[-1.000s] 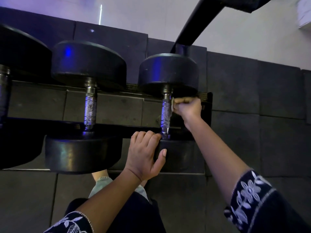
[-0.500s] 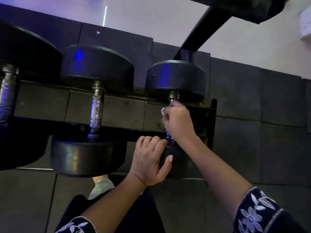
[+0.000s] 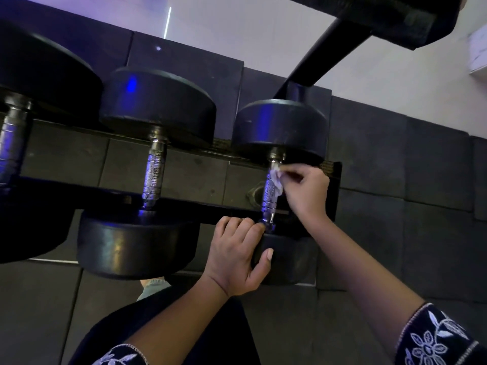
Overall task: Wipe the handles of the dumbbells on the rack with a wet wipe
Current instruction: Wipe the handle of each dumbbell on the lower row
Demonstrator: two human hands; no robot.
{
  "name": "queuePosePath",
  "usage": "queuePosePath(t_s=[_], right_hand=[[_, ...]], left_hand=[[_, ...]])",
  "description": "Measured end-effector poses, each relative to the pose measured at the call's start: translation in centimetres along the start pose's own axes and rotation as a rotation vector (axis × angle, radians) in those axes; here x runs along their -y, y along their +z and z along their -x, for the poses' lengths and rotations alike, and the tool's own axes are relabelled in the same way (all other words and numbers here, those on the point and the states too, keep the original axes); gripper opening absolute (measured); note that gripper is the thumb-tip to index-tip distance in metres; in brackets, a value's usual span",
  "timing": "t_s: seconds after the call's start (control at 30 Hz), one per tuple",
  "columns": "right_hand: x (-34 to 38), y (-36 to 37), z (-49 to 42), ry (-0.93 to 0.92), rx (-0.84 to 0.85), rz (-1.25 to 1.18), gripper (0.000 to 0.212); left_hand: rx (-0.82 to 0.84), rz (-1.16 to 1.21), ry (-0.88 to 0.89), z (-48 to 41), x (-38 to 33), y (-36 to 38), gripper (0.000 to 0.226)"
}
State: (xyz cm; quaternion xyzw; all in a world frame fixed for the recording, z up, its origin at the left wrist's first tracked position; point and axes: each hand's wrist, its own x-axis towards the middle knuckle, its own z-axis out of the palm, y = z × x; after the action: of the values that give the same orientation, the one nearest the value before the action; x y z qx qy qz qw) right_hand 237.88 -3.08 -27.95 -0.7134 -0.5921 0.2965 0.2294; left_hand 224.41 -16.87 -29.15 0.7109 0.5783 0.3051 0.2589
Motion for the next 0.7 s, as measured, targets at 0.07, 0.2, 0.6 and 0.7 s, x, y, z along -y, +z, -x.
queuePosePath(t_s=[0.07, 0.2, 0.6, 0.7], right_hand=[[-0.1, 0.8, -1.1, 0.252, -0.052, -0.216, 0.018], [0.2, 2.0, -1.8, 0.578, -0.07, -0.67, 0.037], [-1.2, 2.6, -3.6, 0.932, 0.423, -1.046, 0.041], [-3.0, 1.3, -0.5, 0.781, 0.649, -0.827, 0.042]], left_hand=[[-0.003, 0.007, -0.001, 0.1, 0.1, 0.0, 0.042], [0.013, 0.003, -0.002, 0.1, 0.1, 0.0, 0.043], [0.022, 0.018, -0.009, 0.1, 0.1, 0.0, 0.043], [0.018, 0.022, -0.004, 0.1, 0.1, 0.0, 0.044]])
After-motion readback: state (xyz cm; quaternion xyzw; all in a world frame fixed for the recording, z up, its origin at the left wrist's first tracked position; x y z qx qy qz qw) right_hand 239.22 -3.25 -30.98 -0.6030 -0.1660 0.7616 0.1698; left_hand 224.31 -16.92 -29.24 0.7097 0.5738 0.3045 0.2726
